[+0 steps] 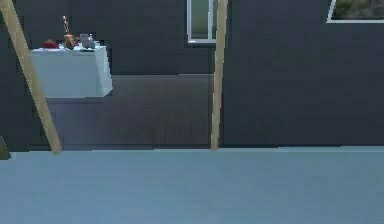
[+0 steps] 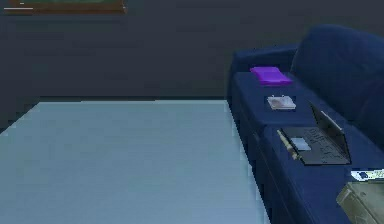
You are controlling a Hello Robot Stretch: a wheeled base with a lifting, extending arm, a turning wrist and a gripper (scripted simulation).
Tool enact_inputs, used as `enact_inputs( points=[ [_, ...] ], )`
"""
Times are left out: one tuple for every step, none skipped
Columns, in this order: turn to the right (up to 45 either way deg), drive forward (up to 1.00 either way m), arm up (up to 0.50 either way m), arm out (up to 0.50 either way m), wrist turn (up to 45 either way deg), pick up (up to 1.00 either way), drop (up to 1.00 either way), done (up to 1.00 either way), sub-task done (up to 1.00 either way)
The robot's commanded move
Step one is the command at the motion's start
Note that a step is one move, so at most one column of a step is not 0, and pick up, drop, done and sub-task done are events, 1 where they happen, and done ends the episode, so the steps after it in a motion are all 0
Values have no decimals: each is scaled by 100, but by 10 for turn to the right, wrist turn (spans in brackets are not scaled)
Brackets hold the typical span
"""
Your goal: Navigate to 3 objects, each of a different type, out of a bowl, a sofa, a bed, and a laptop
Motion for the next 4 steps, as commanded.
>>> enact_inputs(
  points=[
    [-210, 0, 0, 0, 0, 0, 0, 0, 0],
    [0, 100, 0, 0, 0, 0, 0, 0, 0],
    [-30, 0, 0, 0, 0, 0, 0, 0, 0],
    [0, 100, 0, 0, 0, 0, 0, 0, 0]
  ],
)
